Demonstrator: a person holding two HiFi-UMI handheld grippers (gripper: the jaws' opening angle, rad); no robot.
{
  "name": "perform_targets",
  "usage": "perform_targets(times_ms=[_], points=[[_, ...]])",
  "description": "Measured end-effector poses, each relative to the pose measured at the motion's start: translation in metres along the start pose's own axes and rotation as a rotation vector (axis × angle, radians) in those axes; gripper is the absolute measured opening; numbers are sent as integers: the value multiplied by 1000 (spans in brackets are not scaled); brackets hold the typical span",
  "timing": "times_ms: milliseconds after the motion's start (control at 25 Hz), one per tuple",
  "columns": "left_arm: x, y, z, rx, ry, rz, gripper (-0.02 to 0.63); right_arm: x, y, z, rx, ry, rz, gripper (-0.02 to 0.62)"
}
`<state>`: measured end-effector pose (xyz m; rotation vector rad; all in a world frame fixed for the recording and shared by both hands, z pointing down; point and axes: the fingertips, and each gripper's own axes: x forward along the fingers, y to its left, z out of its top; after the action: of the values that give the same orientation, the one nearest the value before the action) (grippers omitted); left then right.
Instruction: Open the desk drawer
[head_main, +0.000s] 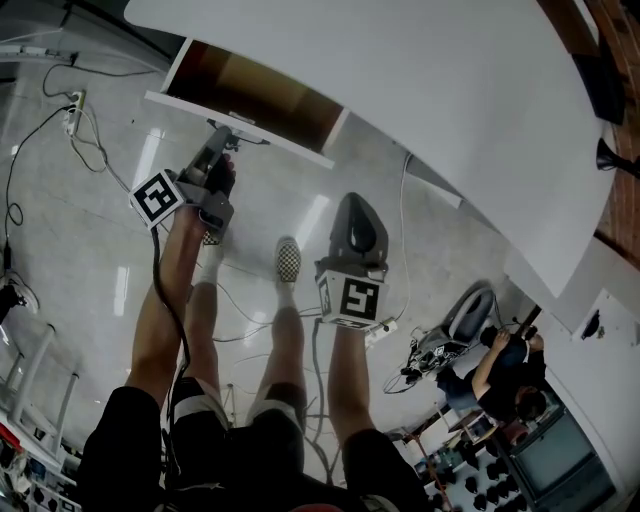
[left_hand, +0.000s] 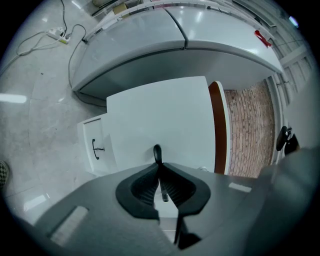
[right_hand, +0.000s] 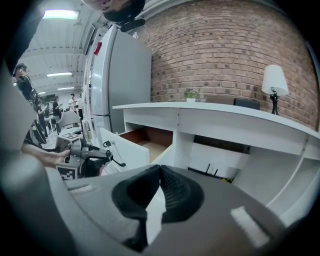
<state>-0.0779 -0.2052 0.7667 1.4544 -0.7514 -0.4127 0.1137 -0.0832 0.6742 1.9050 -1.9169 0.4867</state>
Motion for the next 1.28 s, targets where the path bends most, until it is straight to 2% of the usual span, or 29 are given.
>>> perform_targets(times_ms=[480,1200,1280], points=[[-35,5,-11,-27,-16,16,31,-8,3,1,1,-4,19,5],[-86,19,-36,-24,-15,56,30,-27,12,8,-21,-21,49,5],[-93,20,-41,-49,-16,53,29,-28,14,8,-22,-24,51,5]])
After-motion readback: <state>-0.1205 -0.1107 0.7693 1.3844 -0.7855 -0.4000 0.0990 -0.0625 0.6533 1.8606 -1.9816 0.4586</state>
